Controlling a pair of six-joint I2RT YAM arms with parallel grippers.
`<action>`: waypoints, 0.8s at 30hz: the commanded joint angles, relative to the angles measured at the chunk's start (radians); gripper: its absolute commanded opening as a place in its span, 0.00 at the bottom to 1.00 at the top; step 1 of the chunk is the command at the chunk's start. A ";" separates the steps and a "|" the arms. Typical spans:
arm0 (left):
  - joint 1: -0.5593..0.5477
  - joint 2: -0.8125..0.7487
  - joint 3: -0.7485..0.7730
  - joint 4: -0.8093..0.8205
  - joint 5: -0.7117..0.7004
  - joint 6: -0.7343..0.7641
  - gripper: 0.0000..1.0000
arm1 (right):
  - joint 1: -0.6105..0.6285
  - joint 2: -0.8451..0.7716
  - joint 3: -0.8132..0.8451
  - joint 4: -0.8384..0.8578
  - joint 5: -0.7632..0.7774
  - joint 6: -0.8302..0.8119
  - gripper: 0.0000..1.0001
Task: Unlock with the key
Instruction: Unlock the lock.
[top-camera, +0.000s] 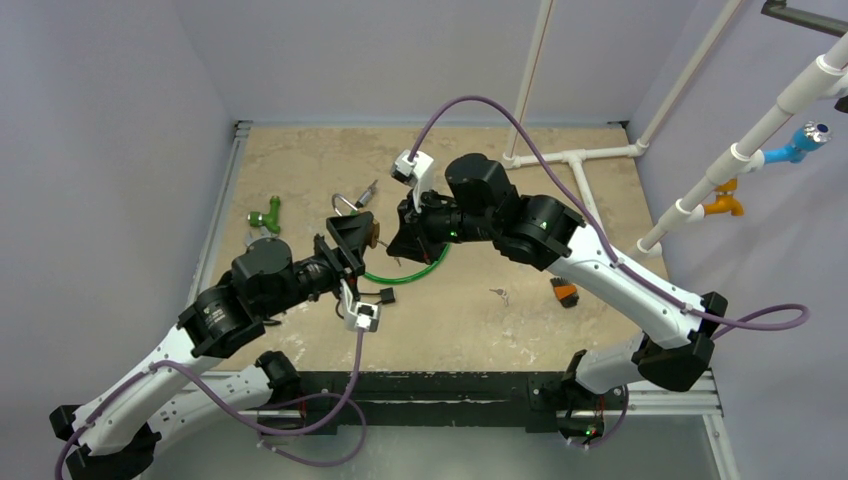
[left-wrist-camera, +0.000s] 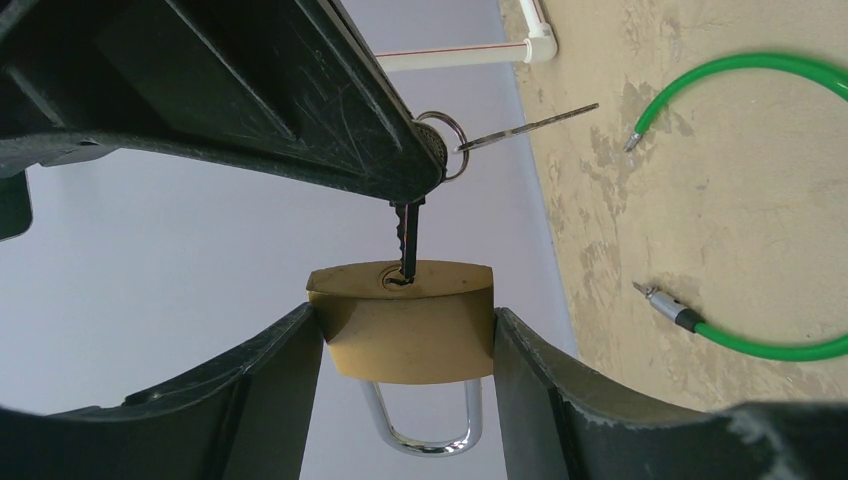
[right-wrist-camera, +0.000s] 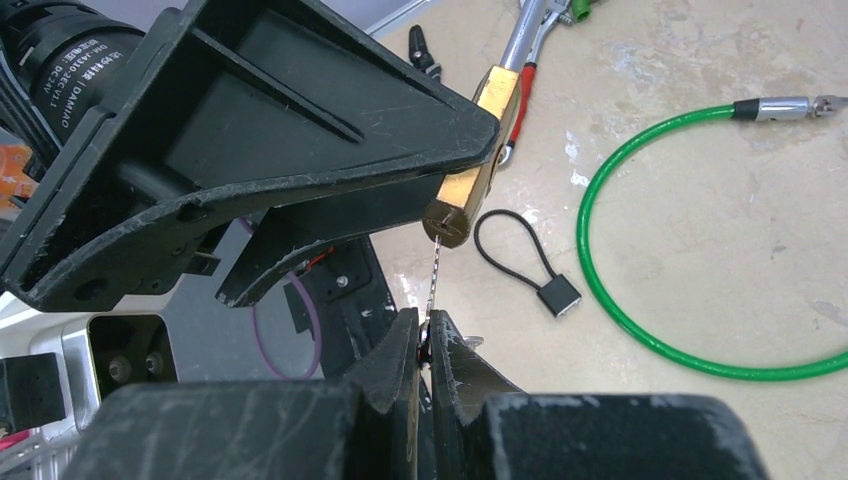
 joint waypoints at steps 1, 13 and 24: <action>0.002 -0.021 0.033 0.113 0.004 0.044 0.00 | 0.007 -0.006 0.039 0.052 0.023 -0.010 0.00; 0.000 -0.033 0.017 0.110 0.015 0.084 0.00 | 0.007 0.008 0.034 0.066 0.026 -0.005 0.00; -0.001 -0.042 0.012 0.098 0.014 0.093 0.00 | 0.007 0.024 0.038 0.095 0.027 0.002 0.00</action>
